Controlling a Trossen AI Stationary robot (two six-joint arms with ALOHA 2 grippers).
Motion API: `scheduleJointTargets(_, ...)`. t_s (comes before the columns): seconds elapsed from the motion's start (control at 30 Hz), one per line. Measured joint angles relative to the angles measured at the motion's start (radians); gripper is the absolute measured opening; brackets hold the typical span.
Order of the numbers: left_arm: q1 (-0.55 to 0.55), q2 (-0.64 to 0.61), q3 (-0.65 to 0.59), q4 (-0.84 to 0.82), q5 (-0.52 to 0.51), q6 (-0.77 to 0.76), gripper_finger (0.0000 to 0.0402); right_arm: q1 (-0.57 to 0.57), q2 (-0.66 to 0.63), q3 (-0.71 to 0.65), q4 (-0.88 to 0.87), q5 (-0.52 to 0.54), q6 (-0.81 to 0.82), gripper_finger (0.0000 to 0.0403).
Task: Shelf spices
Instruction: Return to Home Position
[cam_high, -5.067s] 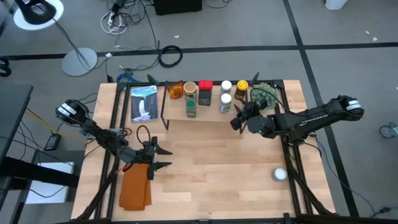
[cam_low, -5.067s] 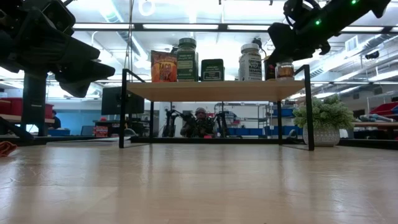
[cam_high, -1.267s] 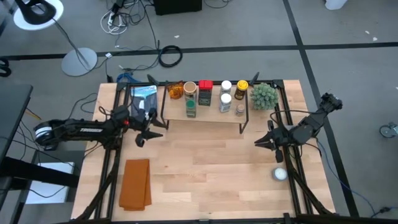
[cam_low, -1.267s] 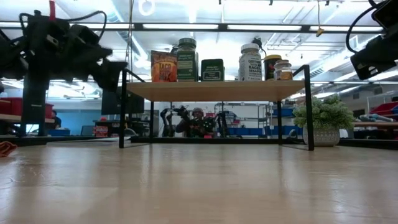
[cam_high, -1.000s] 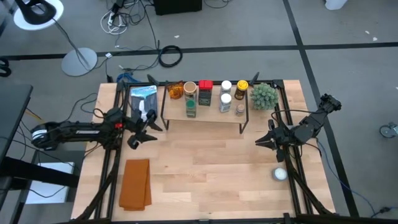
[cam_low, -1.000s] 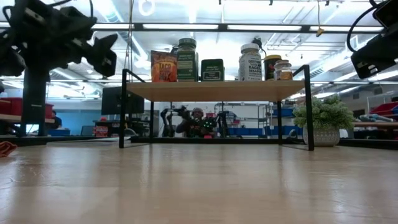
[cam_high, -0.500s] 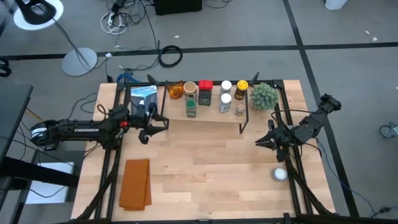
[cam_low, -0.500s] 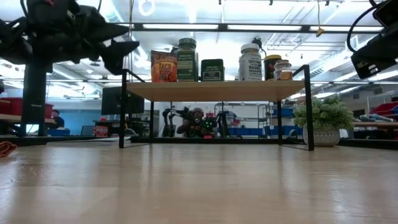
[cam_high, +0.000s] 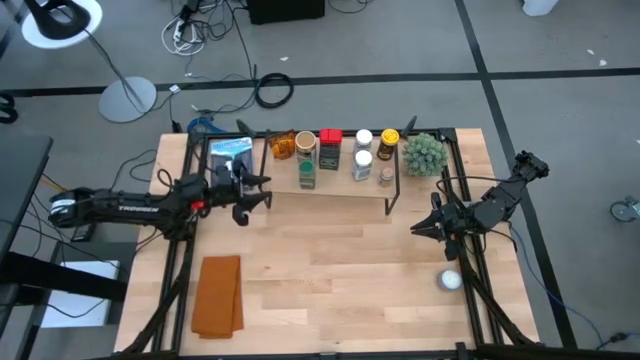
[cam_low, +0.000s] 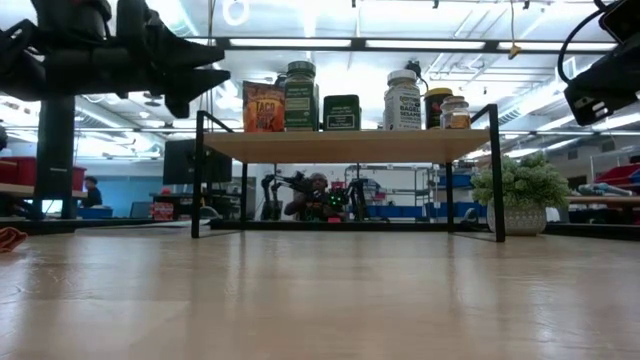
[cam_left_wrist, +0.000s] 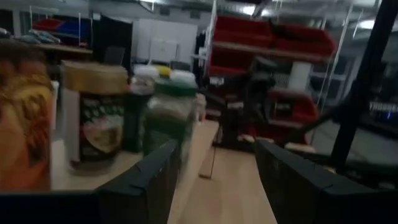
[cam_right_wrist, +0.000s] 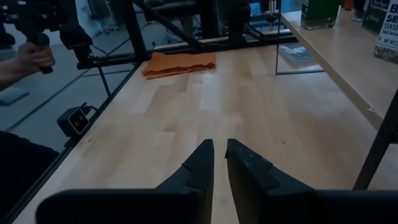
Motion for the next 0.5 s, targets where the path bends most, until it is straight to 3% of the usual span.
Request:
scheduleJointTargets(0.17, -0.098, -0.045, 0.0, -0.083, -0.138, 0.062, 0.0219, 0.0, 0.0, 0.0, -0.003, 0.0, -0.002, 0.0047)
scheduleJointTargets(0.37, -0.108, -0.242, 0.0, -0.301, -0.07, 0.066, 0.0219, 0.0, 0.0, 0.0, -0.011, -0.018, -0.003, 0.0047)
scheduleJointTargets(0.5, -0.104, -0.424, 0.0, -0.493, -0.089, 0.06, 0.0219, 0.0, 0.0, 0.001, -0.011, -0.019, -0.006, 0.0048)
